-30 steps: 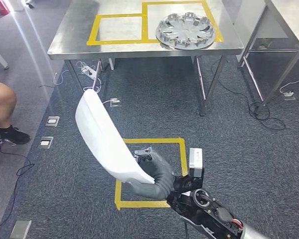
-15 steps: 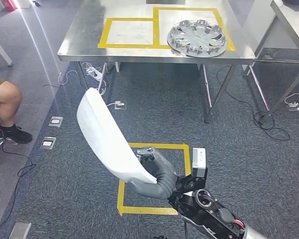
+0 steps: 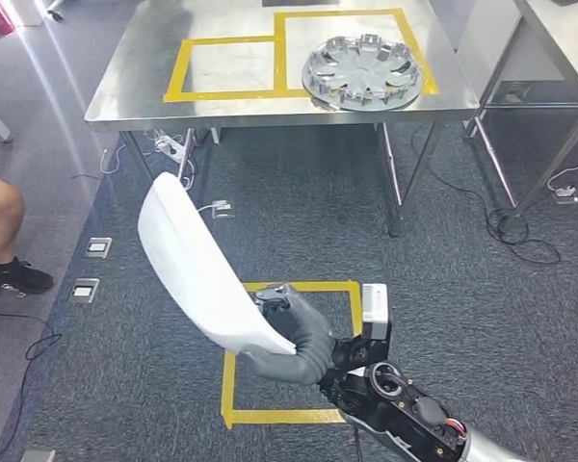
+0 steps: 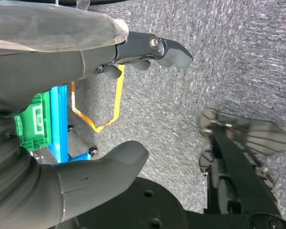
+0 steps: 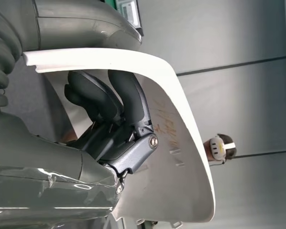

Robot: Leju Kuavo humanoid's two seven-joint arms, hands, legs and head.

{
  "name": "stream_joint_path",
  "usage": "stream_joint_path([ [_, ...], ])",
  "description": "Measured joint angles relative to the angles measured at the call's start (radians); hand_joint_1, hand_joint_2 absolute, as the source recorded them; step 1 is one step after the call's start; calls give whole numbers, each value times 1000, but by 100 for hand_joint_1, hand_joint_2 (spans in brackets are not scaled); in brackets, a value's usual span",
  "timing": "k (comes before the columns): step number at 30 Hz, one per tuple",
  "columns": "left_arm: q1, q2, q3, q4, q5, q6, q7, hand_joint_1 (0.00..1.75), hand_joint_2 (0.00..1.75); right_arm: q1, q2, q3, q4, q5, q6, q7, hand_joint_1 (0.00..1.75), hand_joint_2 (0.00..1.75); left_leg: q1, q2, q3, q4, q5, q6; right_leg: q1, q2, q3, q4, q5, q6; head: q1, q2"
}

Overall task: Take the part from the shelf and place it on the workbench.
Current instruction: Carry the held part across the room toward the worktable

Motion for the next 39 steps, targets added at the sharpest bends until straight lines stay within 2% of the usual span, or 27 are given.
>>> stream_joint_path([
  [1,0,1,0,0,0,0,0,0,175,0,0,0,0,0,1,-2,175,175,-1,0,26,-74,50,5,0,1,7,0,-6,2,-3,0],
  [2,0,2,0,0,0,0,0,0,175,0,0,0,1,-1,3,-4,175,175,-4,0,54,-145,86,10,3,1,13,0,-13,5,-6,0],
  [3,-1,3,0,0,0,0,0,0,175,0,0,0,1,-1,3,-5,175,175,-6,0,77,-199,107,15,4,2,17,0,-19,9,-8,0],
  [5,-2,5,0,0,0,0,0,0,175,-1,0,1,2,-2,4,-6,175,175,-12,-1,92,-235,106,23,6,3,20,-2,-27,19,-10,0],
  [8,-1,4,0,0,0,0,1,0,175,-1,0,1,2,-3,5,-7,175,175,-5,0,108,-250,101,36,6,1,22,12,-46,34,-4,0],
  [10,0,4,0,0,0,0,1,0,175,-1,0,1,2,-3,5,-7,175,175,0,2,125,-258,95,46,3,-1,-21,107,-91,43,7,0],
  [12,-1,5,0,0,0,0,1,0,175,1,0,1,5,-3,6,-7,175,175,0,1,136,-258,85,52,0,-1,-99,248,-137,50,18,0],
  [13,0,5,0,0,0,0,1,0,175,2,0,1,7,-3,7,-7,175,175,0,1,143,-258,79,52,-2,-1,-130,291,-139,53,21,0],
  [14,1,5,0,0,0,0,1,0,175,3,0,1,9,-3,8,-7,175,175,1,0,152,-258,72,50,-4,-1,-144,297,-120,55,25,0],
  [15,2,4,0,0,1,0,1,0,175,4,0,1,11,-2,9,-7,175,175,2,-1,163,-257,64,48,-5,-2,-138,260,-79,56,30,0],
  [16,3,4,0,0,1,0,1,0,175,4,0,1,12,-2,9,-8,175,175,2,-2,175,-257,56,44,-7,-2,-116,191,-28,56,35,0],
  [17,4,3,0,0,1,1,1,0,175,4,0,1,14,-1,10,-9,175,175,2,-3,185,-257,47,39,-8,-2,-93,127,11,56,38,0],
  [18,3,3,0,0,1,2,1,0,175,4,0,1,15,0,11,-10,175,175,0,-4,191,-255,40,34,-8,-2,-69,70,34,53,41,0],
  [19,1,2,0,0,1,3,1,0,175,4,0,0,16,1,11,-11,175,175,-2,-4,190,-252,37,28,-7,-2,-56,39,40,48,41,0],
  [22,-2,1,0,0,1,6,1,0,175,4,0,0,18,2,11,-12,175,175,-1,-3,187,-251,31,12,-4,3,-42,18,25,30,38,0],
  [24,-3,0,0,0,0,6,1,0,175,1,0,-1,19,2,11,-13,175,175,1,-2,172,-209,7,2,-8,3,-28,6,23,20,30,0],
  [25,-4,0,0,0,-1,6,1,0,175,0,0,-1,19,2,11,-14,175,175,1,-2,143,-154,-16,-1,-9,1,-21,2,21,16,22,0],
  [27,-5,-1,0,0,-3,7,0,0,175,-2,0,-1,20,2,10,-14,175,175,1,-2,51,-8,-60,-4,-6,-2,-15,0,15,8,8,0],
  [28,-3,-2,0,0,-5,7,-1,0,175,-2,0,-1,22,2,9,-14,175,175,1,-2,12,42,-64,-4,-5,-2,-12,0,11,5,3,0],
  [29,-1,-2,0,0,-5,7,-1,0,175,-1,0,-1,23,2,9,-14,175,175,1,-2,-9,55,-47,-3,-4,-1,-7,0,7,3,0,0],
  [30,1,-2,0,0,-6,7,-1,0,175,-1,0,-1,24,2,9,-14,175,175,1,-2,-9,25,-10,0,-3,0,-1,0,2,3,-2,0],
  [32,2,-1,0,0,-6,7,-2,0,175,-2,0,-1,24,2,8,-14,175,175,-1,-2,36,-112,81,9,-1,2,13,0,-10,7,-7,0],
  [33,1,-1,0,0,-6,7,-2,0,175,-2,0,-2,24,2,8,-14,175,175,-3,-2,61,-175,108,13,1,4,17,1,-18,10,-10,0],
  [34,0,0,0,0,-6,7,-2,0,175,-2,0,-2,24,2,7,-14,175,175,-5,-2,78,-216,119,17,3,4,20,0,-23,14,-11,0],
  [35,-1,0,0,0,-6,8,-2,0,175,-2,0,-2,24,3,7,-14,175,175,-7,-3,86,-231,115,21,5,5,19,-1,-29,19,-12,0],
  [37,-2,-1,0,0,-6,8,-3,0,175,-3,0,-2,24,4,3,-14,175,175,-6,-2,94,-238,106,27,5,5,24,-6,-37,29,-11,0],
  [39,-1,-2,0,0,-6,8,-4,0,175,-5,0,-3,24,4,-1,-15,175,175,0,-1,107,-247,101,37,4,2,14,33,-63,40,-3,0],
])
